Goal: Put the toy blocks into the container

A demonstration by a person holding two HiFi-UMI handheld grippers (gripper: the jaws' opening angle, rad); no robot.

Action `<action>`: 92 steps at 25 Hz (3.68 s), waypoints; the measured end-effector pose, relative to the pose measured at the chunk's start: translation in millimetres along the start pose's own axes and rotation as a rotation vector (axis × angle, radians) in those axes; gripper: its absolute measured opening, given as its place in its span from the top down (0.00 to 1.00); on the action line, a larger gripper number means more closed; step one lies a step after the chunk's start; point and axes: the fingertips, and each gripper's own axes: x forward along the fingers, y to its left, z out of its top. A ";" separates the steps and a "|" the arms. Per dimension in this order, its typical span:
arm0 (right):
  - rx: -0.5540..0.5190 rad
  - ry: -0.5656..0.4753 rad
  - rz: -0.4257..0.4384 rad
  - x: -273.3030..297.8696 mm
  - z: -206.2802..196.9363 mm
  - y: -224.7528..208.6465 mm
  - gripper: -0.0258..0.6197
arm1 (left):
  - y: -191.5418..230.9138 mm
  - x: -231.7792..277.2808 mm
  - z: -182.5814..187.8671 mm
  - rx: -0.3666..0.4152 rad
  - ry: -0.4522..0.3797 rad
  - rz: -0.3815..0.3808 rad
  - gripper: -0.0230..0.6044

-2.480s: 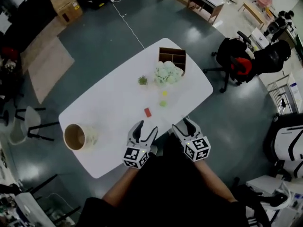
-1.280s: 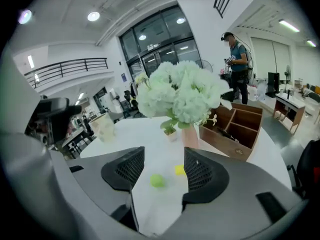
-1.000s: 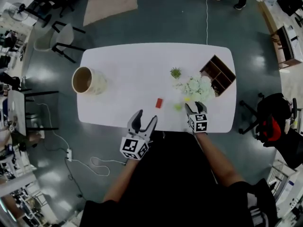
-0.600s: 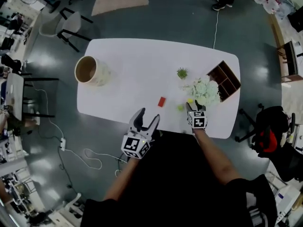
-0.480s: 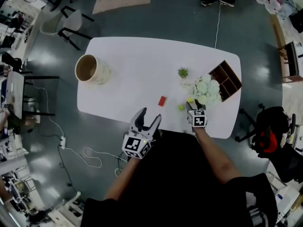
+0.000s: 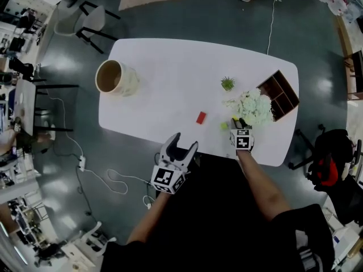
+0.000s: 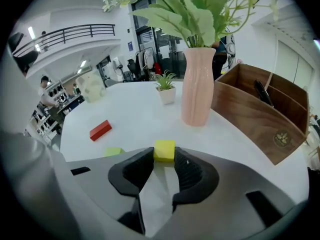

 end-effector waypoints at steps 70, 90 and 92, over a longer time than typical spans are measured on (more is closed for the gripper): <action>-0.322 -0.300 0.338 11.3 313.5 529.3 0.77 | 380.2 -239.3 80.3 -0.093 -0.307 0.179 0.54; -0.319 -0.255 0.370 89.6 366.2 545.4 0.77 | 430.4 -171.0 103.4 -0.126 -0.229 0.130 0.55; -0.323 -0.250 0.371 95.6 368.2 545.1 0.77 | 431.6 -165.8 103.0 -0.129 -0.223 0.125 0.55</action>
